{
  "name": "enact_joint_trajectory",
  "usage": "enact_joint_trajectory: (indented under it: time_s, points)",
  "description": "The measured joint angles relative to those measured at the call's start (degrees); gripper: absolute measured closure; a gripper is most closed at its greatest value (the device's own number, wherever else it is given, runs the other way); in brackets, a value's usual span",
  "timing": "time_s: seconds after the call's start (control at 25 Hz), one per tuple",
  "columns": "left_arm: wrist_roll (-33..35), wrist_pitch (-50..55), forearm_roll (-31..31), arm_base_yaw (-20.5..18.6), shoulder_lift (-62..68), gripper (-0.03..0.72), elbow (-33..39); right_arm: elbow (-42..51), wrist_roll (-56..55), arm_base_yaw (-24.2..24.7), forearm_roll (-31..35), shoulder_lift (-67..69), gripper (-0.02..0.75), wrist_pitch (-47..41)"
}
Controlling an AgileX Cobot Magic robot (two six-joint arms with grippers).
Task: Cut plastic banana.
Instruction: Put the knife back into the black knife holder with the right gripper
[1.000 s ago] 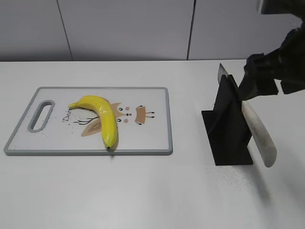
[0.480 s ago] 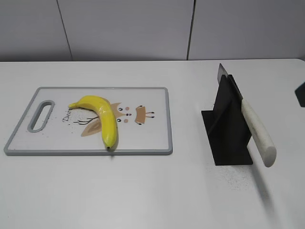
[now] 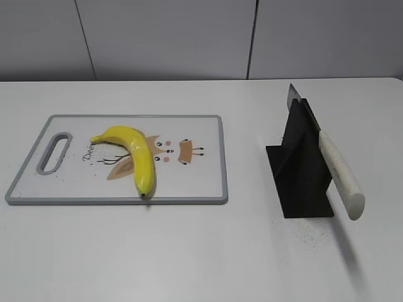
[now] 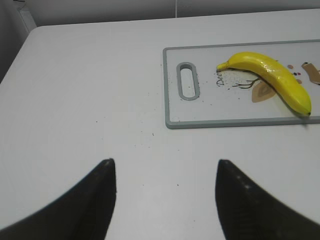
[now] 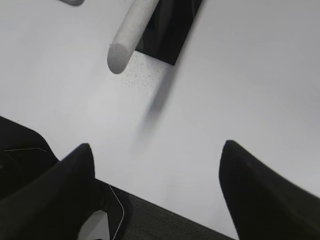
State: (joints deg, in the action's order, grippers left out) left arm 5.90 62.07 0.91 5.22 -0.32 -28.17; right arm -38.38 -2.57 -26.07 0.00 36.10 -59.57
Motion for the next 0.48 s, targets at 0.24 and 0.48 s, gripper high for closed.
enact_joint_trajectory:
  time_s: [0.24, 0.48]
  points:
    - [0.0, 0.0, 0.0, 0.0, 0.0, 0.098, 0.0, 6.8, 0.3, 0.0, 0.0, -12.1, 0.155, -0.5]
    - [0.0, 0.0, 0.0, 0.0, 0.0, 0.098, 0.0, 9.7, 1.1, 0.0, 0.0, -21.2, 0.156, -0.8]
